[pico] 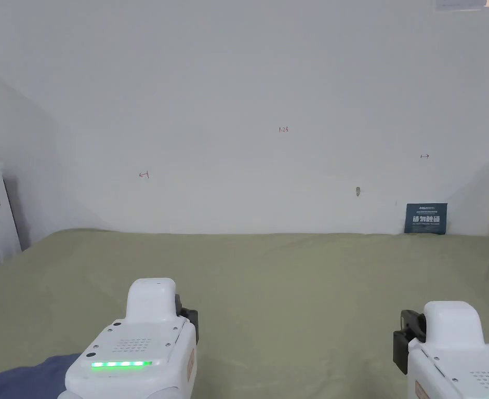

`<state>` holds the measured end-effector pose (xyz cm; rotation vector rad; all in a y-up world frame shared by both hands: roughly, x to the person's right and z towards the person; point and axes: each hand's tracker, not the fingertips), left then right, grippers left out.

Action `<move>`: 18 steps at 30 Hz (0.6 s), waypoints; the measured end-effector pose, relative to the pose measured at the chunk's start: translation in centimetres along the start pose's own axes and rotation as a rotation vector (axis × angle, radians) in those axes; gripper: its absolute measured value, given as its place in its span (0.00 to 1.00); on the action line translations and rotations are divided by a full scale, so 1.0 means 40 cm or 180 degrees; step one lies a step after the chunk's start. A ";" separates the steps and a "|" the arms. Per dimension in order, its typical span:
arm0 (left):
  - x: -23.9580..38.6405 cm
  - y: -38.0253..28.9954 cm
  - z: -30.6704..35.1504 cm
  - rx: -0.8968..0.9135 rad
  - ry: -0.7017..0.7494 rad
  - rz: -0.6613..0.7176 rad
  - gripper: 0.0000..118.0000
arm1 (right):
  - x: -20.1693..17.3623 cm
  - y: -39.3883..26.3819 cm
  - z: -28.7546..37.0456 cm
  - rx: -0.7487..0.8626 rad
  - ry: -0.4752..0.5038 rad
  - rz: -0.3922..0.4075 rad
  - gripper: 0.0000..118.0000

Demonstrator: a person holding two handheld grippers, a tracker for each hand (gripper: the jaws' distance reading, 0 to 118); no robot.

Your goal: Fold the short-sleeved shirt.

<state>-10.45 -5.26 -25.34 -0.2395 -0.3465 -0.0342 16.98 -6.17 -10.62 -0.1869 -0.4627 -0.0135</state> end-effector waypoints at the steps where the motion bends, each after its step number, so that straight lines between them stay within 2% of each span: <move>1: 0.002 -0.002 -0.001 0.0019 0.0014 -0.0034 0.00 | 0.007 -0.030 -0.007 -0.0002 -0.0037 0.0032 0.01; 3: 0.001 -0.002 -0.004 -0.0009 -0.0015 -0.0025 0.00 | 0.002 -0.034 -0.008 -0.0007 -0.0105 0.0101 0.01; 7: -0.007 -0.004 -0.007 -0.0016 0.0002 -0.0025 0.00 | 0.003 -0.044 -0.023 -0.0056 -0.0097 0.0057 0.01; 10: -0.044 -0.003 0.000 -0.0031 0.0097 -0.0017 0.00 | -0.021 -0.042 -0.040 -0.0103 -0.0055 0.0133 0.01; 14: -0.165 -0.001 0.035 -0.0056 0.0499 0.0022 0.00 | -0.116 -0.048 -0.085 -0.0188 0.0379 0.0095 0.01; 18: -0.325 -0.004 0.108 -0.0114 0.1041 0.0067 0.00 | -0.274 -0.048 -0.119 -0.0185 0.0912 0.0079 0.01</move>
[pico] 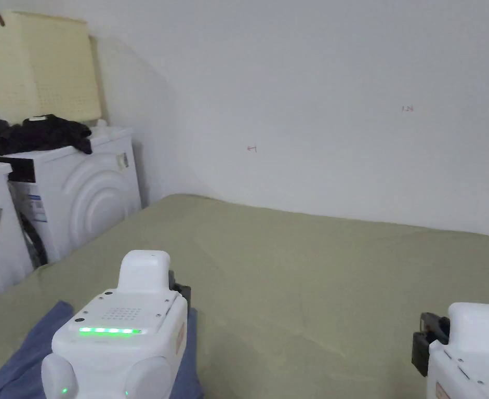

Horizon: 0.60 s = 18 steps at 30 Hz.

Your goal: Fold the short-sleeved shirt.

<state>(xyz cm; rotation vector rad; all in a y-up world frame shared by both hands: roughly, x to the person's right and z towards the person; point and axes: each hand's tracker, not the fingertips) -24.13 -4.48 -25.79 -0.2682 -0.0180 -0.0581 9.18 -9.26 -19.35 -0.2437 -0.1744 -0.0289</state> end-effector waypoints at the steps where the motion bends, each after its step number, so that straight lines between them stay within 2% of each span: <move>1: -0.044 0.000 0.010 0.0010 0.0155 0.0017 0.00 | -0.038 0.002 -0.016 0.0024 0.0147 -0.0011 0.01; 6: -0.235 -0.026 0.051 -0.0096 0.0728 0.0180 0.00 | -0.203 0.018 -0.073 0.0033 0.0725 -0.0034 0.01; 10: -0.329 -0.052 0.064 -0.0190 0.0955 0.0254 0.00 | -0.292 0.020 -0.094 0.0010 0.0939 0.0070 0.01; 18: -0.378 -0.076 0.034 -0.0257 0.1012 0.0318 0.00 | -0.341 0.021 -0.123 -0.0053 0.1015 0.0157 0.01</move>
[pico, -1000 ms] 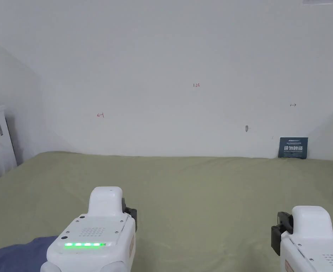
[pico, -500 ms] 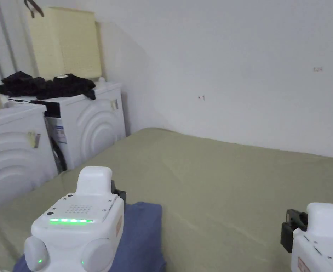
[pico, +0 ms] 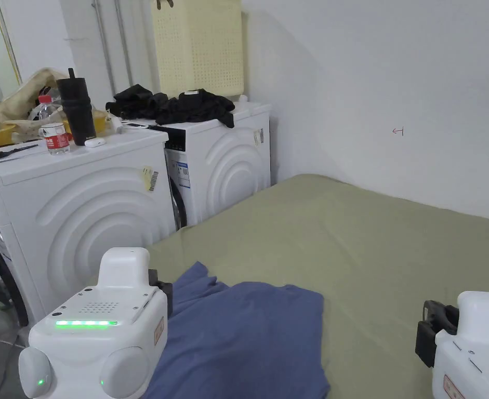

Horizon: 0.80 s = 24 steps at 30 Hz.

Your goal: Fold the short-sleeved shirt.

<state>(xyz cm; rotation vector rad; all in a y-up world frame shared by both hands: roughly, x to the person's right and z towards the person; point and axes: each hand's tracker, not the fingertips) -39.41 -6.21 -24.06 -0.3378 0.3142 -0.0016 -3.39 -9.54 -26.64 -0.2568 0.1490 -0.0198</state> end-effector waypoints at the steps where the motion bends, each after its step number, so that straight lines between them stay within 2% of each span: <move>1: 0.003 -0.001 -0.011 -0.0026 -0.0031 -0.0018 0.00 | 0.002 -0.003 -0.005 -0.0016 -0.0004 -0.0001 0.01; 9: 0.057 -0.047 -0.160 -0.0282 -0.0173 -0.0079 0.00 | 0.014 -0.034 -0.065 -0.0152 -0.0039 0.0017 0.01; 24: 0.298 -0.237 -0.619 -0.1490 -0.0717 -0.0296 0.00 | 0.075 -0.146 -0.211 -0.0525 -0.0131 -0.0077 0.01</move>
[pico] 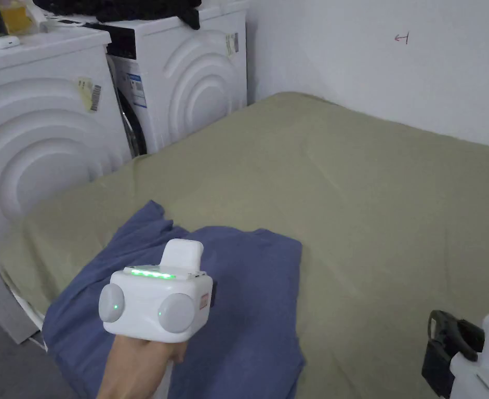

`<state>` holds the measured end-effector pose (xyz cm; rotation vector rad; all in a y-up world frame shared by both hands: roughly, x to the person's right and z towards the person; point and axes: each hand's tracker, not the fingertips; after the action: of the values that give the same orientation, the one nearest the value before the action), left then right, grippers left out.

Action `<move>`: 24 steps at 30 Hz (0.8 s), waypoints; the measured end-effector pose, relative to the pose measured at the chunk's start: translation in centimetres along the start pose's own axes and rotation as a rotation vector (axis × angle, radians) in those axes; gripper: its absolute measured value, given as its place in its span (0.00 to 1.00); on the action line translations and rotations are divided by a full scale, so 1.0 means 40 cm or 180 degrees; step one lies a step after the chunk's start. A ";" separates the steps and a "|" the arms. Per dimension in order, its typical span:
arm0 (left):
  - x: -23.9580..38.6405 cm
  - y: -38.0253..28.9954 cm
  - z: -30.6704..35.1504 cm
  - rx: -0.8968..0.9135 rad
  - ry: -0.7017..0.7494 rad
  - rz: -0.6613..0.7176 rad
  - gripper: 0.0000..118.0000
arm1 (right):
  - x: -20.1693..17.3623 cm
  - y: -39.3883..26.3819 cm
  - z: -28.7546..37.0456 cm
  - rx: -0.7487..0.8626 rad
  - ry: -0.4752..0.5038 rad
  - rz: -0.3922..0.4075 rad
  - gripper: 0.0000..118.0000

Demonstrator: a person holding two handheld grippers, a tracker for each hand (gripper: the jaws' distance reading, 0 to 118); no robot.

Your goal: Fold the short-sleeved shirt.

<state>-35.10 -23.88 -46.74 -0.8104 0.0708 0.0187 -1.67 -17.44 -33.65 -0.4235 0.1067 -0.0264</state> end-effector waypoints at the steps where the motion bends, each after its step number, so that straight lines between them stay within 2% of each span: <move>1: 0.010 0.002 -0.026 -0.0089 -0.0053 -0.0014 0.00 | 0.009 -0.005 -0.005 -0.0014 0.0001 -0.0015 0.01; 2: 0.017 0.003 -0.046 -0.0108 -0.0073 -0.0008 0.00 | 0.014 -0.008 -0.007 -0.0028 -0.0016 -0.0035 0.01; 3: 0.027 0.002 -0.063 -0.0191 -0.0097 -0.0014 0.09 | 0.020 -0.012 -0.008 -0.0035 -0.0030 -0.0049 0.01; 5: 0.036 0.005 -0.104 -0.0367 -0.0141 0.0011 0.85 | 0.032 -0.019 -0.007 -0.0052 -0.0052 -0.0060 0.01; 6: 0.038 0.005 -0.129 -0.0489 -0.0201 0.0025 1.00 | 0.037 -0.023 -0.005 -0.0061 -0.0057 -0.0062 0.01; 7: 0.042 -0.002 -0.145 -0.0656 -0.0216 0.0061 0.96 | 0.041 -0.026 -0.003 -0.0073 -0.0069 -0.0063 0.01; 8: 0.041 0.007 -0.141 -0.0597 -0.0241 0.0048 0.96 | 0.046 -0.030 0.001 -0.0087 -0.0070 -0.0062 0.01; 10: 0.049 0.008 -0.160 -0.0930 -0.0215 -0.0063 0.96 | 0.057 -0.038 0.012 -0.0114 -0.0089 -0.0069 0.01; 13: 0.085 0.008 -0.066 -0.0787 -0.0167 -0.0090 0.88 | 0.081 -0.046 0.036 -0.0147 -0.0142 -0.0073 0.01; 14: 0.087 0.015 -0.034 -0.0737 -0.0201 -0.0127 0.88 | 0.091 -0.047 0.047 -0.0151 -0.0168 -0.0080 0.01; 15: 0.082 0.009 -0.066 -0.0648 -0.0192 -0.0160 0.70 | 0.107 -0.047 0.064 -0.0151 -0.0187 -0.0103 0.01; 16: 0.088 0.017 -0.041 -0.0521 -0.0066 -0.0243 0.33 | 0.124 -0.047 0.083 -0.0145 -0.0193 -0.0137 0.01; 17: 0.091 0.021 -0.027 -0.0463 0.0030 -0.0349 0.02 | 0.138 -0.047 0.104 -0.0134 -0.0203 -0.0147 0.01; 20: 0.064 0.026 -0.026 -0.0513 -0.0126 -0.0200 0.01 | 0.191 -0.066 0.164 -0.0196 -0.0420 -0.0032 0.01; 24: 0.101 0.077 0.047 -0.0348 -0.0251 -0.0291 0.01 | 0.273 -0.090 0.282 -0.0165 -0.0625 -0.0118 0.01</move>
<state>-31.10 -20.45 -47.96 -0.9207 -0.0420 -0.0322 10.38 -16.63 -23.03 -0.4775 -0.0941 -0.0185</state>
